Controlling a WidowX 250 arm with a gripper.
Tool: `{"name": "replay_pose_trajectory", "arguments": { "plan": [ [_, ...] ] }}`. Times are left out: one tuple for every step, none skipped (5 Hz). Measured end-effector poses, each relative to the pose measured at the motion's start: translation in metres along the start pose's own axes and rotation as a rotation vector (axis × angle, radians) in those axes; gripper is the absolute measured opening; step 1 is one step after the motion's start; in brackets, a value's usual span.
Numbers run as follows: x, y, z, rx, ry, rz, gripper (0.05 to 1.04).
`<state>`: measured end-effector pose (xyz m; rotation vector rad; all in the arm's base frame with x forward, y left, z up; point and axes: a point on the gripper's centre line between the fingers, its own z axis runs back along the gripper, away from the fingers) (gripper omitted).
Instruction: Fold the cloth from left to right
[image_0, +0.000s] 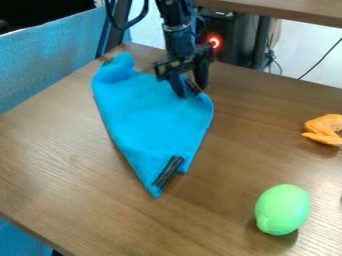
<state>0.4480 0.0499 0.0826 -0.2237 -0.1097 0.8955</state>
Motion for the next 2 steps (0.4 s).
{"name": "replay_pose_trajectory", "arguments": {
  "plan": [
    [0.01,0.0,0.031,-0.077,-0.053,-0.189,0.996],
    [0.01,0.016,0.084,-0.156,-0.099,-0.317,1.0]
  ]
}}
